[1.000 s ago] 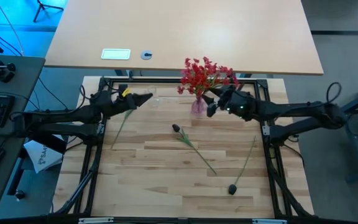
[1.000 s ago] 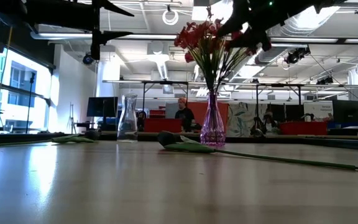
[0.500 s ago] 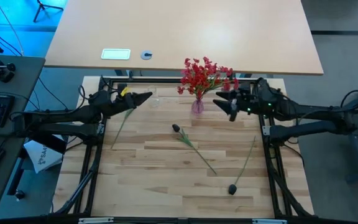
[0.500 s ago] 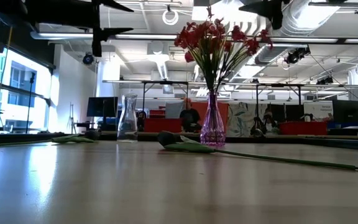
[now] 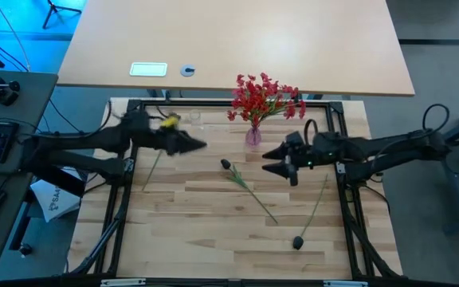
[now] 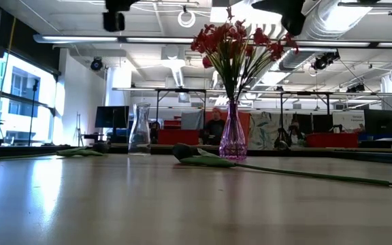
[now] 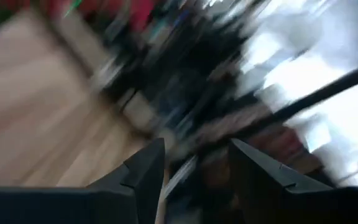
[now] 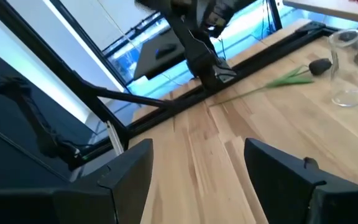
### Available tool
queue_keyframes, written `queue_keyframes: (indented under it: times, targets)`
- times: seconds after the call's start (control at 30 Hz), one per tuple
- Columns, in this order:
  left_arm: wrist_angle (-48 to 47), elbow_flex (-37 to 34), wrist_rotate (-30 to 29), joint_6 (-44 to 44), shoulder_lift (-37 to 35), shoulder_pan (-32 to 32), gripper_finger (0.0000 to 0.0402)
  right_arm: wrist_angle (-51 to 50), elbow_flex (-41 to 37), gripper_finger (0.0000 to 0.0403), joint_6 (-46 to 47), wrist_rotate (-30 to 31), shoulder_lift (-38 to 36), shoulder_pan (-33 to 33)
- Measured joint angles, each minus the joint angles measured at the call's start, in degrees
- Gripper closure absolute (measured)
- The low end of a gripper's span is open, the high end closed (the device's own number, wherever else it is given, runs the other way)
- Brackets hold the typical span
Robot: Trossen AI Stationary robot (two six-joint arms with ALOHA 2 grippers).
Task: Sort flowers into vase by color
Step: Put the top black tulip into the transparent vase
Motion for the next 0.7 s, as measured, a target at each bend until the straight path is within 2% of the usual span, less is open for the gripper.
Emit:
queue_keyframes:
  times: [0.07, 0.17, 0.27, 0.33, 0.53, 0.7]
  targets:
    - [-21.32, 8.07, -1.26, 4.77, 3.16, -1.64, 0.0244, 0.00, 0.00, 0.0156, 0.18, 0.00, 0.55, 0.04]
    - [-51.47, 17.41, -10.59, 10.17, 8.16, -2.96, 0.0250, -0.44, 0.00, 0.0156, -0.28, 0.06, 0.39, -0.01]
    - [-69.15, 18.27, -22.39, 8.36, 11.23, -4.12, 0.0255, -0.64, 0.00, 0.0156, -1.38, 0.10, -0.06, -0.04]
    - [-72.59, 15.36, -24.58, 5.61, 12.44, -3.75, 0.0260, -0.77, 0.00, 0.0156, -1.97, 0.11, -0.23, -0.04]
    - [-67.97, 2.06, -17.32, 7.01, 15.65, 3.03, 0.0278, -1.23, 0.00, 0.0156, -3.42, 0.15, -0.32, -0.43]
    - [-67.10, -1.23, -22.56, 7.21, 17.79, 11.16, 0.0288, -1.19, 0.00, 0.0156, -3.45, 0.19, -0.32, -0.69]
